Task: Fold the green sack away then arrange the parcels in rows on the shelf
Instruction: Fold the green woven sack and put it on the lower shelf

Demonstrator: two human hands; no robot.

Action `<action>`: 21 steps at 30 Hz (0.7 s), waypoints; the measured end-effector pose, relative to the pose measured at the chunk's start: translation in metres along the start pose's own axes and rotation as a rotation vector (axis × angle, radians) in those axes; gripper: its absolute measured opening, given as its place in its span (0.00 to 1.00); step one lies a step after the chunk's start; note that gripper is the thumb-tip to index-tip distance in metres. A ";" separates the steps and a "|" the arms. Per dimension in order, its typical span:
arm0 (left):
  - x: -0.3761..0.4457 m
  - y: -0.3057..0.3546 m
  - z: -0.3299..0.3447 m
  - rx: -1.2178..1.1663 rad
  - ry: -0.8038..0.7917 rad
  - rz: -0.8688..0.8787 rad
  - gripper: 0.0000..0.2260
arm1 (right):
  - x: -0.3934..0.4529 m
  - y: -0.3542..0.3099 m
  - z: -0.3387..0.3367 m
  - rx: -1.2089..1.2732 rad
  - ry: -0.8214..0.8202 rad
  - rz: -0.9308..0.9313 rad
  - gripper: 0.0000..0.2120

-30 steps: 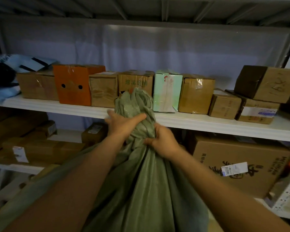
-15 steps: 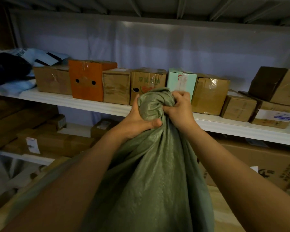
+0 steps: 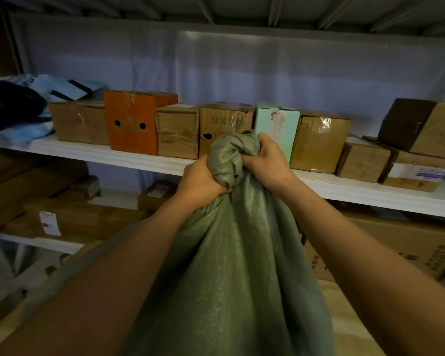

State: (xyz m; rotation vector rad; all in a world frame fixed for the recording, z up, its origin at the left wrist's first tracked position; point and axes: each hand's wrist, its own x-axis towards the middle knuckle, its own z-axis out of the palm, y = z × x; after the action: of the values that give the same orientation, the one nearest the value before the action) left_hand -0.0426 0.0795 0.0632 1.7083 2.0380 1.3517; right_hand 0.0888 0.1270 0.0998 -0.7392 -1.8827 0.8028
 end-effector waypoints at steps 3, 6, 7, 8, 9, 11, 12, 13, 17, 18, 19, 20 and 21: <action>-0.003 -0.003 -0.003 0.004 0.034 -0.078 0.22 | -0.010 0.003 -0.008 0.142 -0.096 0.139 0.19; 0.003 0.000 -0.020 -0.122 0.099 -0.143 0.17 | -0.014 0.027 -0.034 0.096 -0.387 0.256 0.58; 0.005 0.000 -0.025 -0.145 0.119 -0.142 0.16 | -0.021 0.037 -0.038 0.001 -0.522 0.300 0.65; 0.006 -0.001 -0.029 -0.153 0.133 -0.144 0.15 | -0.030 0.052 -0.039 -0.097 -0.633 0.355 0.65; 0.006 -0.003 -0.030 -0.141 0.142 -0.151 0.16 | -0.042 0.065 -0.038 -0.199 -0.703 0.417 0.62; 0.004 -0.009 -0.029 -0.081 0.146 -0.184 0.18 | -0.060 0.087 -0.032 -0.436 -0.665 0.469 0.42; 0.003 -0.011 -0.027 -0.069 0.148 -0.206 0.19 | -0.063 0.094 -0.031 -0.537 -0.569 0.433 0.29; 0.002 -0.013 -0.026 -0.086 0.154 -0.227 0.21 | -0.061 0.093 -0.034 -0.574 -0.460 0.395 0.19; 0.002 -0.014 -0.024 -0.127 0.193 -0.254 0.23 | -0.026 0.052 -0.053 -0.293 -0.020 0.337 0.07; 0.001 -0.013 -0.022 -0.117 0.186 -0.255 0.22 | -0.020 0.041 -0.054 -0.220 0.036 0.289 0.07; -0.001 -0.014 -0.020 -0.114 0.177 -0.252 0.21 | -0.018 0.035 -0.051 -0.172 0.068 0.256 0.07; -0.003 -0.015 -0.018 -0.111 0.164 -0.252 0.20 | -0.019 0.032 -0.045 -0.157 0.058 0.246 0.07; -0.005 -0.016 -0.015 -0.107 0.155 -0.260 0.20 | -0.023 0.035 -0.037 -0.199 0.011 0.262 0.06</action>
State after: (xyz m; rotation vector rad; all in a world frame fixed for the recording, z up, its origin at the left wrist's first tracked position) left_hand -0.0618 0.0679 0.0586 1.2794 2.1350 1.5123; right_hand 0.1371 0.1392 0.0741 -1.1295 -1.8977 0.7765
